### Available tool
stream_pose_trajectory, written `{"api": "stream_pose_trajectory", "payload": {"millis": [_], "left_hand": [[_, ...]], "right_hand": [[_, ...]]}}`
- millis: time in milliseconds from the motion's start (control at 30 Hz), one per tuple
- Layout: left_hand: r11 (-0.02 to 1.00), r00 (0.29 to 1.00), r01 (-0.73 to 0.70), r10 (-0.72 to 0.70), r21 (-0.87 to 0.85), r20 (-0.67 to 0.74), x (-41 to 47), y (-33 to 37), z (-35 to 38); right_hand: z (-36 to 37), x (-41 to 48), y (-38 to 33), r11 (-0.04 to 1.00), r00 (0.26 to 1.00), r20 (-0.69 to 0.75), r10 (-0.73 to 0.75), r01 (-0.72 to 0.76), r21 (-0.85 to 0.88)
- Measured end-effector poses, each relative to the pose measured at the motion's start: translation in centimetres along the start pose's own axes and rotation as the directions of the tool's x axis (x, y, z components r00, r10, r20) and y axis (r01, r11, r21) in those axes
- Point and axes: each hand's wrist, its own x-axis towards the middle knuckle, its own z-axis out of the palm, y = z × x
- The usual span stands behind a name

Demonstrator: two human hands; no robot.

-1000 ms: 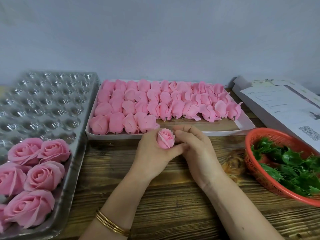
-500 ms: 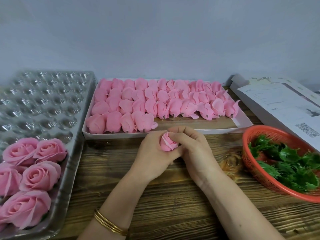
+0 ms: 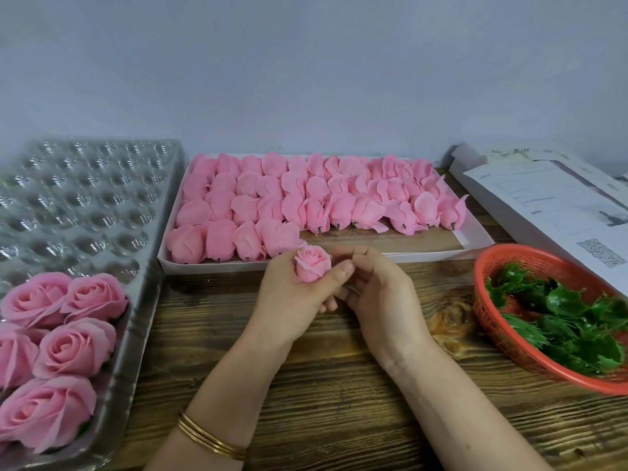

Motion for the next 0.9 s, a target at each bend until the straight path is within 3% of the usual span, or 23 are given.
{"api": "stream_pose_trajectory", "payload": {"millis": [167,267,367,467,600,900], "left_hand": [[0.992,0.997,0.076,-0.075,-0.102,0.007,0.1,0.2,-0.3],[0.981,0.995,0.09,-0.098,-0.174,-0.036,0.4,0.2,-0.2],[0.977,0.992,0.055,-0.078,-0.208,-0.104,0.4,0.2,0.0],[0.98,0.99,0.003,-0.032,-0.201,-0.14,0.4,0.1,0.1],[0.984,0.992,-0.022,-0.001,-0.178,-0.129,0.2,0.3,0.4],[0.95,0.997,0.077,-0.069,-0.301,0.035,0.3,0.9,-0.4]], "right_hand": [[-0.5,0.2,-0.1,0.998,0.999,0.011,0.041,-0.042,0.052],[-0.5,0.1,0.1,1.0,0.999,0.05,0.019,-0.018,-0.013],[-0.1,-0.3,0.6,0.971,0.996,0.061,-0.06,0.073,-0.229],[0.4,-0.7,1.0,0.879,0.987,0.074,-0.142,0.161,-0.449],[0.9,-0.9,1.2,0.804,0.971,0.085,-0.222,0.232,-0.548],[0.7,-0.8,0.8,0.812,0.957,0.144,-0.253,0.291,-0.506]]}}
